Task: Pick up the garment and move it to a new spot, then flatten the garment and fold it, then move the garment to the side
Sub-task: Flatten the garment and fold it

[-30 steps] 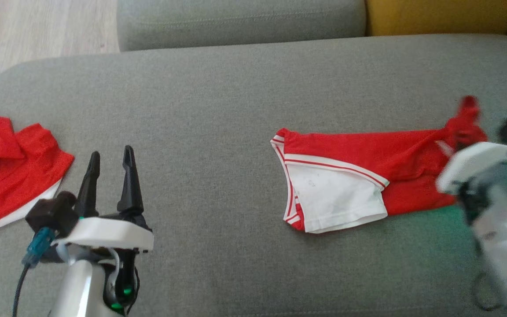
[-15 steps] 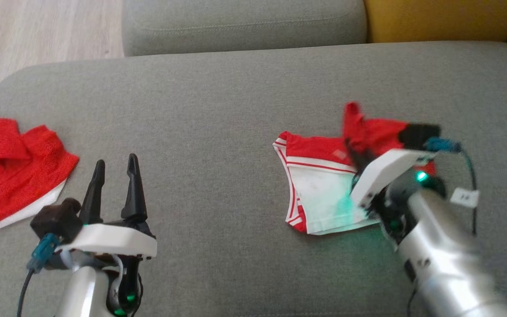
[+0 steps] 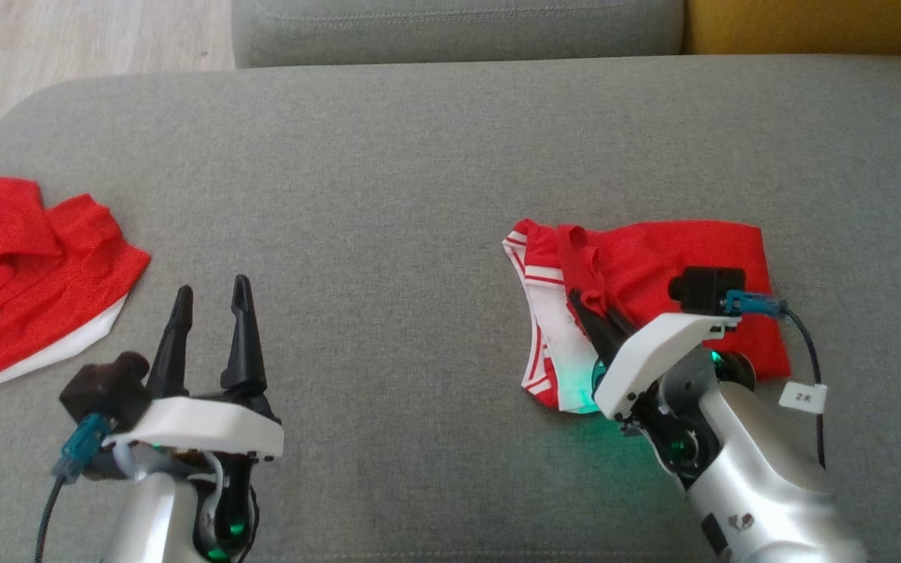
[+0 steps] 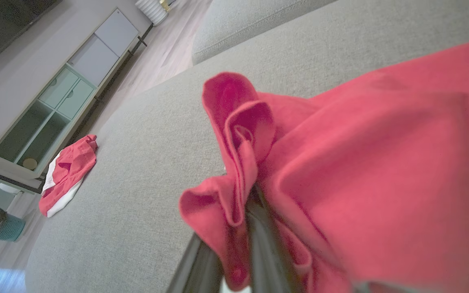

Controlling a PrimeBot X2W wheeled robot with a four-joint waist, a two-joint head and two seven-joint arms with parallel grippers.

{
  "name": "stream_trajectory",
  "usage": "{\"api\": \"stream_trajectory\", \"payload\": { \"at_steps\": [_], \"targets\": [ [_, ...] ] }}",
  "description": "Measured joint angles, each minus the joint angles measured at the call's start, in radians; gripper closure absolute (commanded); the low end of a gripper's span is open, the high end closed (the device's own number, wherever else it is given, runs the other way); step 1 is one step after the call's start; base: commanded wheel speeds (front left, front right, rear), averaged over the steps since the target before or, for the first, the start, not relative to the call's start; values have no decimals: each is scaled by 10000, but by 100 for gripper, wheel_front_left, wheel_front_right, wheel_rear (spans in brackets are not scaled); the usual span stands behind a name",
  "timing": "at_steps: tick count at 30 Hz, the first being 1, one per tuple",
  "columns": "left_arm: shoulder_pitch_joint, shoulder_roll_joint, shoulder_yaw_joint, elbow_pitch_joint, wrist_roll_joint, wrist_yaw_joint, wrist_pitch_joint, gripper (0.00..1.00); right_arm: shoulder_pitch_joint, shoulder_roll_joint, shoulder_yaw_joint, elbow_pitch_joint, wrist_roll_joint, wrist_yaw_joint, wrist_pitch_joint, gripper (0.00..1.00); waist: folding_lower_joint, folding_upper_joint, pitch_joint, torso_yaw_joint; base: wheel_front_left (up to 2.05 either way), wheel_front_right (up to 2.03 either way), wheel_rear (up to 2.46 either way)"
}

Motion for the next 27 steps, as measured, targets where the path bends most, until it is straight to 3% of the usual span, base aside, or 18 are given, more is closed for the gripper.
{"api": "stream_trajectory", "payload": {
  "at_steps": [4, 5, 6, 7, 8, 14, 19, 23, 27],
  "targets": [
    [-55, 0, -56, 61, -100, 2, 0, 0, 112, 0, 180, 35, 107, 0, -61, 100, 0, 0, 118, 59, 0, 0, 0],
    [-81, 0, -84, 69, -100, 2, 0, 0, 115, 0, 257, 75, 107, 0, -73, 66, 0, 0, 143, 74, 0, 0, 0],
    [-110, 0, -117, 84, -100, 2, 0, 0, 115, 0, 314, 102, 109, 0, -140, 19, 0, 0, 164, 90, 0, 0, 0],
    [-148, 0, -151, 104, -100, 4, 0, 0, 114, -2, 378, 104, 130, 0, -178, 19, 0, 0, 182, 105, 0, 0, 0],
    [-187, 0, -184, 111, -100, 13, 0, 0, 114, 0, 433, 94, 242, 0, -184, 0, 0, 0, 196, 116, 0, 0, 0],
    [-203, 0, -178, 211, -100, 77, 0, 0, 99, 2, 650, -198, 976, 0, -249, 0, 0, 0, 149, 43, 0, 0, 0],
    [-195, 0, -155, 245, -98, 75, 0, 0, 29, 2, 165, -407, 901, 0, -374, 0, 0, 0, -50, -128, 0, 0, 0],
    [-185, -2, -98, 259, -98, 56, 0, 0, -244, -75, -251, -817, -232, 0, -330, 0, 0, 0, -245, -312, 0, 0, 0],
    [-158, 0, -12, 242, -94, -4, 0, 0, -338, -631, -579, -1522, -1283, 0, -230, 0, 0, 0, -423, -507, 0, 0, 0]
  ]
}}
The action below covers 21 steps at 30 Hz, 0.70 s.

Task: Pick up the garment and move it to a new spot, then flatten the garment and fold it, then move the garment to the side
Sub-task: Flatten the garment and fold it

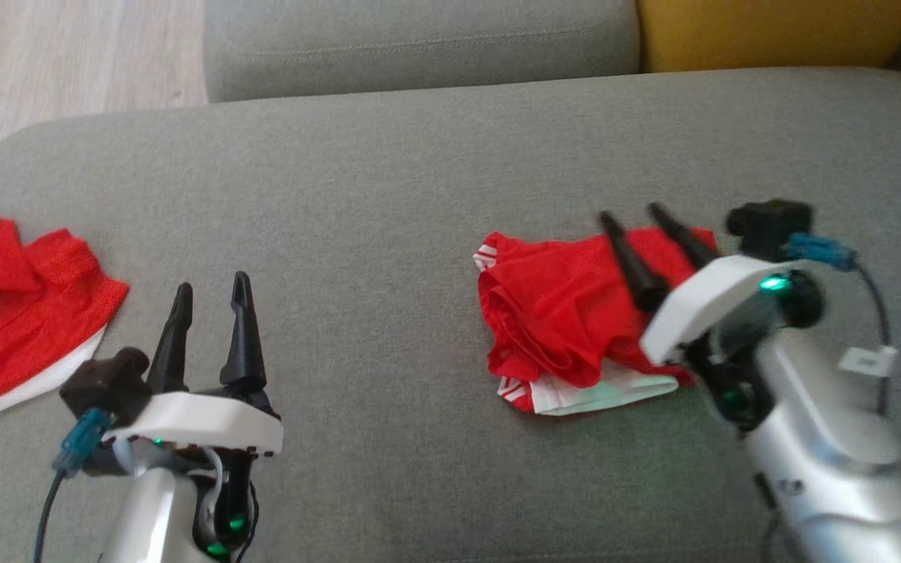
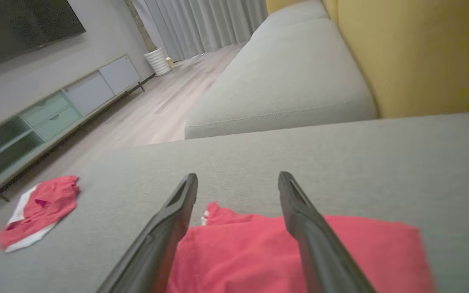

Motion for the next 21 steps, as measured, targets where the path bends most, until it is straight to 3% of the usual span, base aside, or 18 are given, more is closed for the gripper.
{"api": "stream_trajectory", "payload": {
  "at_steps": [4, 9, 13, 21],
  "targets": [
    [6, 0, -12, -113, -2, -6, 0, 0, 211, -911, -297, -627, -817, 0, -190, 0, 0, 0, -108, -142, 0, 0, 0],
    [11, 0, -153, -234, -2, -6, 0, 0, 1098, -1839, -523, -1095, -1726, 0, -1446, 0, 0, 0, -136, -271, 0, 0, 0],
    [144, -2, -257, -343, -2, 0, 0, 0, 1741, -1998, -961, -1062, -2543, 0, -2276, 0, 0, 0, -162, -342, 0, 0, 0],
    [451, 2, -441, -395, -4, 75, 0, 0, 2525, -1344, -1889, -708, -2924, 0, -2913, 0, 0, 0, -124, -479, 0, 0, 0]
  ]
}}
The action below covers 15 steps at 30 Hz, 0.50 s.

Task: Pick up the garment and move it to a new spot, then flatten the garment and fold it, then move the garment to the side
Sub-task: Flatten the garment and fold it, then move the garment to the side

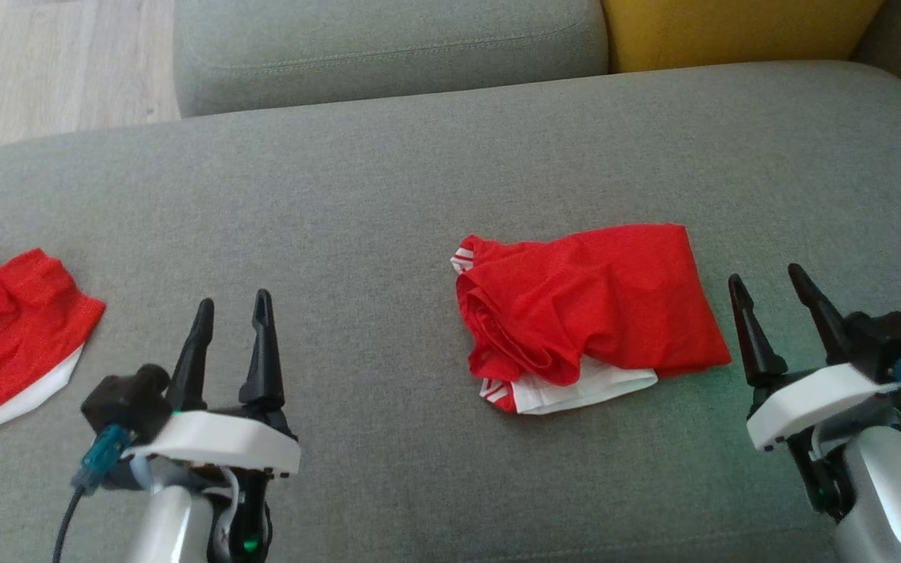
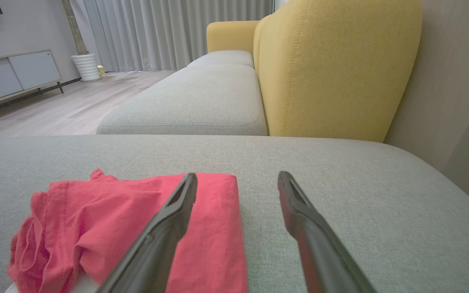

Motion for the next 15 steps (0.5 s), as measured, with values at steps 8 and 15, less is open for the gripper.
{"api": "stream_trajectory", "payload": {
  "at_steps": [8, 15],
  "targets": [
    [48, 0, -150, -84, -2, 23, 0, 0, -53, 44, -268, 77, -176, 0, -38, 0, 0, 0, 211, -5, 0, 0, 0],
    [-33, 2, -309, -104, -2, 31, 0, 0, -448, 144, -380, 412, 159, 0, 545, 0, 0, 0, 673, 98, 0, 0, 0]
  ]
}}
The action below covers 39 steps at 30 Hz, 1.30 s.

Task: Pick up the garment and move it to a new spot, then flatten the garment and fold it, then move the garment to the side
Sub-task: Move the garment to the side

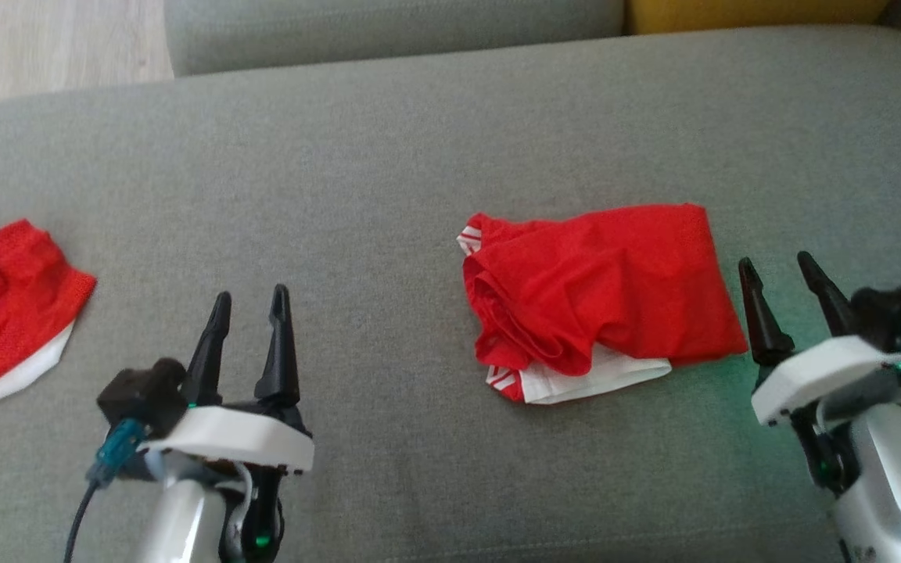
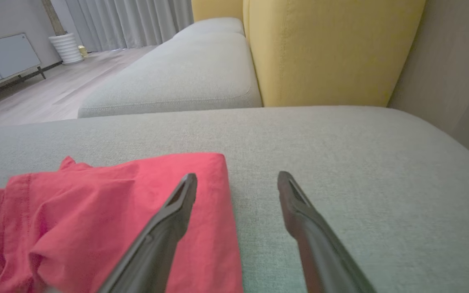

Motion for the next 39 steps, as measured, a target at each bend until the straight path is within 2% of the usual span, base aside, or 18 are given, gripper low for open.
{"api": "stream_trajectory", "payload": {
  "at_steps": [8, 18, 19, 20, 24, 31, 39],
  "targets": [
    [-483, 0, -211, 12, 0, 77, 0, 0, -711, 171, 48, 1007, 819, 0, 1005, 0, 0, 0, 653, 260, 0, 0, 0],
    [-900, -2, -453, 29, 33, 92, 0, 0, -1502, 205, 416, 1918, 1095, 0, 1323, 0, 0, 0, 1244, 573, 0, 0, 0],
    [-935, 0, -453, 31, 33, 92, 0, 0, -1543, 201, 552, 1964, 1168, 0, 1363, 58, 0, 0, 1285, 596, 0, 0, 0],
    [-953, -2, -454, 31, 33, 104, 0, 0, -1575, 199, 688, 1996, 1227, 0, 1411, 100, 0, 0, 1317, 614, 0, 0, 0],
    [-972, -2, -453, 33, 33, 167, 0, 0, -1743, -15, 1285, 1975, 1085, 0, 1104, 100, 0, 0, 1388, 600, 0, 0, 0],
    [-1126, -2, -426, 59, 123, 174, 0, 0, -2331, -1041, 2531, 1528, -2, 2, 184, 100, 0, 0, 1446, 288, 0, 0, 0],
    [-1488, -2, -414, 40, 234, 163, 0, 0, -3604, -3135, 3129, 1011, -81, 2, 150, 100, 1, 0, 1913, -183, 0, 0, 0]
  ]
}}
